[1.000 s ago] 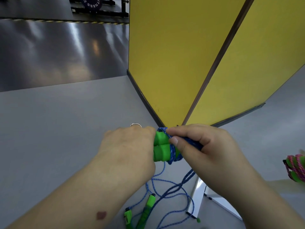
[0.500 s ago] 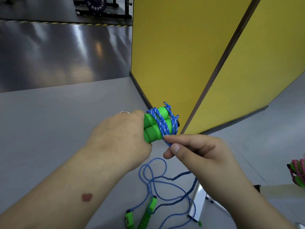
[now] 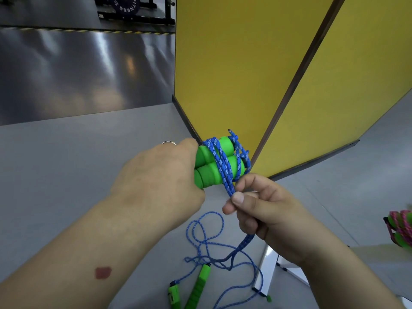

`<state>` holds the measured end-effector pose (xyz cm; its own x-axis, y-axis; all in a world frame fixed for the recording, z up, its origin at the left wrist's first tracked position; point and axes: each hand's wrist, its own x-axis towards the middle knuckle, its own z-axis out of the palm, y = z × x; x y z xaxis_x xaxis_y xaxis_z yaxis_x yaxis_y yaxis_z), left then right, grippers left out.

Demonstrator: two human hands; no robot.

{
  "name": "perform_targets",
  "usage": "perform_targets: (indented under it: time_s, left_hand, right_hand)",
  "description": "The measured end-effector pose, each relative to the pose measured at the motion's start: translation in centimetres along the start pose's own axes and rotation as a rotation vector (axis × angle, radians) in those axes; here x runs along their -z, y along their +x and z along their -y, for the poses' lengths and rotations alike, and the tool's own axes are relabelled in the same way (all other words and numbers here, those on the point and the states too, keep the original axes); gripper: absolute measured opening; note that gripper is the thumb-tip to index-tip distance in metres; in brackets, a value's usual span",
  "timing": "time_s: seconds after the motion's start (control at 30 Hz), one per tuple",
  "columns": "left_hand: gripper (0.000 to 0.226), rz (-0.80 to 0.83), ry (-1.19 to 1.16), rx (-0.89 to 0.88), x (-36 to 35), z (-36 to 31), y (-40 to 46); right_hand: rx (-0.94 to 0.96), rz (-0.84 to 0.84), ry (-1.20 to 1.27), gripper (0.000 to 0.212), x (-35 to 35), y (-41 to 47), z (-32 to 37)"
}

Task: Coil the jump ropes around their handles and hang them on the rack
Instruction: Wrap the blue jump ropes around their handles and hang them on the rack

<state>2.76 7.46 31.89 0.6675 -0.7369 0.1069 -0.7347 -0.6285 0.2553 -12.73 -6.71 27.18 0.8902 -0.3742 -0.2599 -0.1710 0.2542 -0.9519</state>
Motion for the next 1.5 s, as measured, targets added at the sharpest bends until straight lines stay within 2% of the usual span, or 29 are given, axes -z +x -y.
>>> perform_targets:
  time_s: [0.07, 0.17, 0.27, 0.43, 0.5, 0.53, 0.57, 0.63, 0.67, 0.8, 0.87, 1.03, 1.13, 1.33, 1.5]
  left_hand:
    - [0.023, -0.004, -0.042, -0.001, 0.5, -0.4, -0.1]
    - [0.031, 0.022, -0.029, -0.050, 1.0, -1.0, -0.4]
    - [0.041, 0.106, 0.010, -0.120, 1.0, -1.5, -1.0]
    - [0.033, 0.243, 0.070, -0.250, 0.8, -1.4, -1.8]
    - [0.038, 0.294, 0.075, -0.292, 1.2, -1.1, -1.8]
    - [0.040, 0.312, 0.077, -0.317, 1.4, -1.0, -1.7]
    - [0.040, 0.330, 0.081, -0.346, 1.6, -0.9, -1.7]
    - [0.037, 0.356, 0.087, -0.394, 1.8, -0.8, -1.7]
    - [0.036, 0.357, 0.101, -0.405, 1.9, -0.8, -1.7]
    - [0.034, 0.367, 0.167, -0.389, 2.6, -0.6, -1.7]
    - [0.033, 0.382, 0.211, -0.380, 2.4, -0.7, -1.9]
    - [0.028, 0.331, 0.243, -0.294, 1.1, -0.5, -1.9]
    - [0.023, 0.304, 0.217, -0.222, 0.4, -0.4, -1.7]
    - [0.059, 0.259, 0.043, -0.104, -0.3, -1.0, -1.6]
    - [0.075, 0.233, -0.003, -0.048, -0.7, -1.1, -1.9]
  right_hand:
    - [-0.063, 0.008, -0.031, 0.026, -0.1, 0.0, -0.2]
    - [-0.116, 0.066, -0.023, 0.011, -0.8, -0.1, -0.5]
    - [-0.126, 0.084, -0.111, 0.026, -1.0, -0.1, -0.3]
    - [-0.160, 0.060, -0.562, 0.043, 1.1, 0.0, 0.2]
    - [-0.157, 0.098, -0.757, 0.037, 2.2, 0.4, 1.0]
    - [-0.160, 0.159, -0.831, 0.024, 2.1, 0.8, 1.9]
    - [-0.171, 0.240, -0.818, 0.009, 1.7, 1.2, 2.7]
    - [-0.228, 0.345, -0.662, 0.017, 1.7, 2.1, 4.0]
    - [-0.249, 0.356, -0.650, 0.014, 1.4, 2.5, 4.8]
    - [-0.301, 0.359, -0.788, 0.019, 1.0, 4.3, 7.4]
    - [-0.276, 0.313, -0.880, 0.016, 0.1, 4.6, 8.9]
    - [-0.057, 0.137, -1.265, 0.018, -2.9, 3.6, 11.1]
    - [0.028, 0.019, -1.315, 0.024, -4.0, 2.2, 11.0]
    - [0.239, -0.188, -1.389, 0.026, -5.1, -0.5, 9.0]
    - [0.480, -0.350, -1.389, 0.022, -4.8, -2.7, 5.9]
